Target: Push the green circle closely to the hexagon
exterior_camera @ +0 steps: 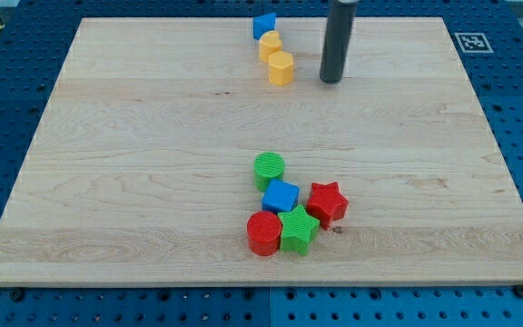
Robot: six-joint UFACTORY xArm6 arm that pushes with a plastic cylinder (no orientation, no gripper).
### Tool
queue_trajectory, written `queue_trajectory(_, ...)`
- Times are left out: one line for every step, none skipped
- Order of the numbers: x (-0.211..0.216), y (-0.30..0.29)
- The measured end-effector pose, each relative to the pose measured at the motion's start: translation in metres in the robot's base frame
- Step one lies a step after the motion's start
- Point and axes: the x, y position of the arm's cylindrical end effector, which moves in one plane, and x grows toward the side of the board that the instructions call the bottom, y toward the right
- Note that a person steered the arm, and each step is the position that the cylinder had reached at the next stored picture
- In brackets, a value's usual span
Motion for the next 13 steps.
queue_trajectory(0.046,-0.001)
queue_trajectory(0.052,-0.041)
queue_trajectory(0.052,-0.105)
queue_trajectory(0.072,-0.167)
queue_trajectory(0.129,-0.202)
queue_trajectory(0.204,-0.191)
queue_trajectory(0.219,-0.167)
queue_trajectory(0.214,-0.155)
queue_trajectory(0.187,-0.14)
queue_trajectory(0.164,-0.117)
queue_trajectory(0.145,-0.095)
queue_trajectory(0.12,-0.086)
queue_trajectory(0.106,-0.075)
